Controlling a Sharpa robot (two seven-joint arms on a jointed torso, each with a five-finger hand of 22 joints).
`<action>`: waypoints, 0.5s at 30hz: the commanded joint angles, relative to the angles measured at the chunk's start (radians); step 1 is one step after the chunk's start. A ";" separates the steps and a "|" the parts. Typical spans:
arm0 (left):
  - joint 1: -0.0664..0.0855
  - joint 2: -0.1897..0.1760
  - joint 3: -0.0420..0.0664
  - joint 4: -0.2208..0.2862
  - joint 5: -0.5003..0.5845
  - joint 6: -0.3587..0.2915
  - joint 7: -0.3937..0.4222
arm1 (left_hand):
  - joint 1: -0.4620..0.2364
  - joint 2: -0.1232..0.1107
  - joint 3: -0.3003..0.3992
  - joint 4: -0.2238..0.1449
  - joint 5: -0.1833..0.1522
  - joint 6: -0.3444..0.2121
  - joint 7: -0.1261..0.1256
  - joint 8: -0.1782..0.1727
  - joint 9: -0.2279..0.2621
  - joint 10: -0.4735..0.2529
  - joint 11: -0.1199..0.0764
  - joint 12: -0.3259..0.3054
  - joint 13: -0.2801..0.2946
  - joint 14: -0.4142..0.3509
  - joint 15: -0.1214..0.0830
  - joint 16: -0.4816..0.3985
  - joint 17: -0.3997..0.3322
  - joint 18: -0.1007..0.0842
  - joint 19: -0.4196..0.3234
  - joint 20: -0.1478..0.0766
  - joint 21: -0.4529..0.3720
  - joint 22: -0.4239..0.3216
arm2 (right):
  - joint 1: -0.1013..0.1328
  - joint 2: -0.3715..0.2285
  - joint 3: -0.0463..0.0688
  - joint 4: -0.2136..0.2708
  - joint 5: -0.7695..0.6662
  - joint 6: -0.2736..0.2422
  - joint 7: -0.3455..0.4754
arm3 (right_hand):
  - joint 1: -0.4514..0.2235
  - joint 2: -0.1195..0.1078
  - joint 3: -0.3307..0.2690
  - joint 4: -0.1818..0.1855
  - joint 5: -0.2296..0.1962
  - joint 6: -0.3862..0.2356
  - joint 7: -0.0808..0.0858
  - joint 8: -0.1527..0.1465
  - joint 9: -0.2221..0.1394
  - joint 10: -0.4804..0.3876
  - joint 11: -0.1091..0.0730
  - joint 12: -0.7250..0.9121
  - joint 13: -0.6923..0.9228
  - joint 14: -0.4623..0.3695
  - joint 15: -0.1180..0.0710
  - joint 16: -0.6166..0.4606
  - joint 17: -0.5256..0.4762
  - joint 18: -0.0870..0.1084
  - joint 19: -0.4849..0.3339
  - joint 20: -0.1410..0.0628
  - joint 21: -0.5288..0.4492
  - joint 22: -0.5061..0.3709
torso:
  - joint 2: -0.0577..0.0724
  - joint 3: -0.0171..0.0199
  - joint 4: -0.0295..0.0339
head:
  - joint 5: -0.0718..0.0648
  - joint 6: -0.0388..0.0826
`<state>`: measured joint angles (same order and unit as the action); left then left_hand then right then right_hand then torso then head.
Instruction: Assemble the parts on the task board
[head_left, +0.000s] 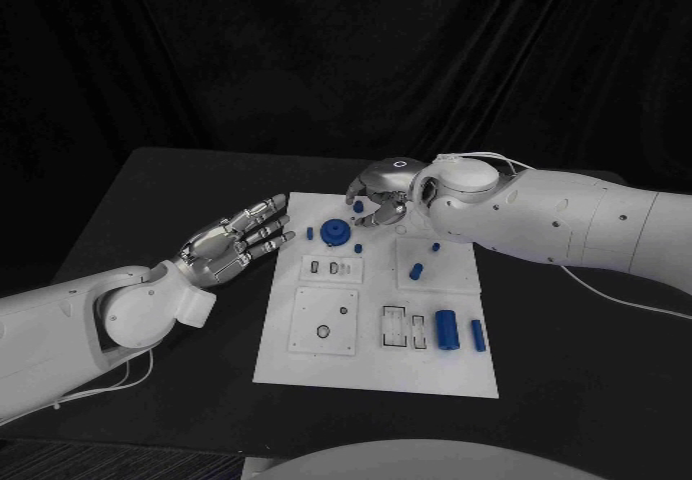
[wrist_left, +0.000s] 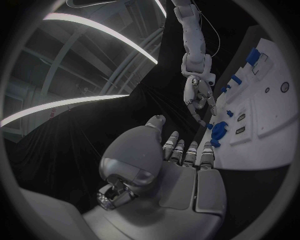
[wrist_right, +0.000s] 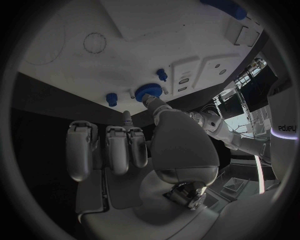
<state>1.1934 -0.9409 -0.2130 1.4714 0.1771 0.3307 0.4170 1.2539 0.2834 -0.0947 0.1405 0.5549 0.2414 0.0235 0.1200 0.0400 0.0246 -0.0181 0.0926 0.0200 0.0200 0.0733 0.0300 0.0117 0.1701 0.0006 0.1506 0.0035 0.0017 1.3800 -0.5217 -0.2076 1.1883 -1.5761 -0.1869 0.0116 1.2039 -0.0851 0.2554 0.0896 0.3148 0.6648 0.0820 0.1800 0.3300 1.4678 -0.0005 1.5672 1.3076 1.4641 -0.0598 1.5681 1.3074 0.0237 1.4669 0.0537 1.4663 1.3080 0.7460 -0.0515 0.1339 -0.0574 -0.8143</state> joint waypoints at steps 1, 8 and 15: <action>0.000 0.001 0.001 0.001 0.000 0.013 0.005 | -0.011 0.002 0.001 -0.007 0.003 -0.005 -0.004 0.003 0.000 -0.003 0.003 0.003 0.001 -0.002 0.007 0.005 0.001 -0.019 -0.001 0.009 -0.004 -0.002 | -0.002 0.000 0.001 0.004 -0.004 -0.010 -0.016 | 0.006 0.008 -0.001 -0.009 -0.012 0.003 -0.002 -0.010 -0.004 0.103 -0.004 0.004 0.263 0.107 0.000 0.003 0.263 0.005 0.042 -0.001 -0.003 0.225 | 0.000 -0.0002 0.0005 | 0.001 0.000; 0.000 0.001 0.001 0.001 0.000 0.012 0.006 | -0.011 0.003 0.002 -0.008 0.004 -0.006 -0.005 0.003 0.000 -0.003 0.003 0.004 0.001 -0.002 0.007 0.005 0.001 -0.019 -0.001 0.009 -0.004 -0.002 | -0.002 0.003 0.001 0.005 -0.004 -0.015 0.009 | 0.028 0.013 -0.007 -0.026 -0.057 0.024 -0.013 -0.016 -0.014 0.103 -0.013 0.004 0.263 0.107 -0.008 0.003 0.263 0.003 0.048 -0.007 0.006 0.228 | 0.001 -0.0003 0.0009 | 0.001 0.001; 0.000 0.002 0.001 0.001 0.000 0.013 0.007 | -0.011 0.003 0.003 -0.009 0.005 -0.006 -0.005 0.003 0.000 -0.003 0.003 0.004 0.001 -0.002 0.008 0.005 0.001 -0.019 0.000 0.009 -0.003 -0.002 | -0.002 0.014 0.001 0.007 -0.004 -0.002 0.015 | 0.002 0.010 -0.040 -0.009 -0.111 0.052 -0.004 -0.018 -0.020 0.103 -0.008 0.004 0.263 0.107 -0.005 0.003 0.263 0.000 0.053 -0.007 0.014 0.231 | 0.000 -0.0008 0.0025 | -0.003 0.000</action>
<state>1.1934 -0.9406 -0.2130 1.4710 0.1771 0.3311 0.4164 1.2499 0.2874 -0.0919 0.1377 0.5549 0.2375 0.0196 0.1199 0.0400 0.0246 -0.0181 0.0925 0.0200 0.0200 0.0733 0.0300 0.0116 0.1701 0.0006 0.1506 0.0035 0.0017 1.3797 -0.5092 -0.2076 1.1926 -1.5761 -0.1892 0.0197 1.2164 -0.0727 0.2206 0.0801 0.2096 0.7093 0.0800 0.1683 0.3107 1.4661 -0.0098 1.5672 1.3076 1.4678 -0.0635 1.5681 1.3074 0.0237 1.4669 0.0537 1.4753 1.3079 0.7466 -0.0521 0.1355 -0.0584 -0.8136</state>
